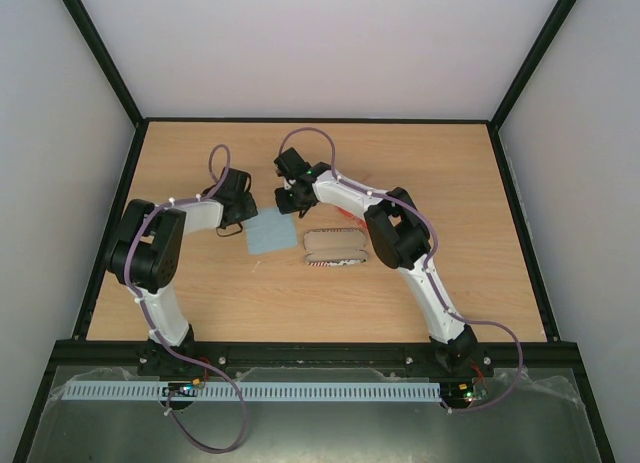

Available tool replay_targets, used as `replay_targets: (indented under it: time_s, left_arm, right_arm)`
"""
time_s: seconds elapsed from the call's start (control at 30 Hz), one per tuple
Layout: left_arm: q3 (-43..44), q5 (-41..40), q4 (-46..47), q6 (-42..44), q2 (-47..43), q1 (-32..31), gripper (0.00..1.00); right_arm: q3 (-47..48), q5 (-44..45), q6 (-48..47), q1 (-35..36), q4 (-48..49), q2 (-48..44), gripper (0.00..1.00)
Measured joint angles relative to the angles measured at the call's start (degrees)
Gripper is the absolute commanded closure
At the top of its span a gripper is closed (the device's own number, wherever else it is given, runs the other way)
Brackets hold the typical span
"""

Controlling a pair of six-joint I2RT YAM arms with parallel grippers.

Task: Organize the sunglasses
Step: Fold the glasses cleaning cloth at the center of the board.

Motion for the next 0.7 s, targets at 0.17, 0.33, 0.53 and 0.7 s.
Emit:
replay_targets:
  time_s: [0.17,0.33,0.53,0.7]
  left_arm:
    - [0.0,0.0,0.1,0.0,0.0,-0.1,0.93]
    - [0.0,-0.4,0.4,0.2,0.0,-0.4,0.80]
    - [-0.9,-1.2,0.4,0.4,-0.7,-0.6,0.80]
    - [-1.7,-1.5,0.4,0.4,-1.4,-0.8,0.78]
  right_arm:
    - [0.0,0.0,0.0,0.0,0.0,0.0,0.93]
    - [0.0,-0.1,0.0,0.0,0.1,0.0,0.93]
    - [-0.2,-0.1,0.2,0.0,0.5,0.0,0.94]
    - [-0.4,-0.2,0.5,0.0,1.0,0.0,0.94]
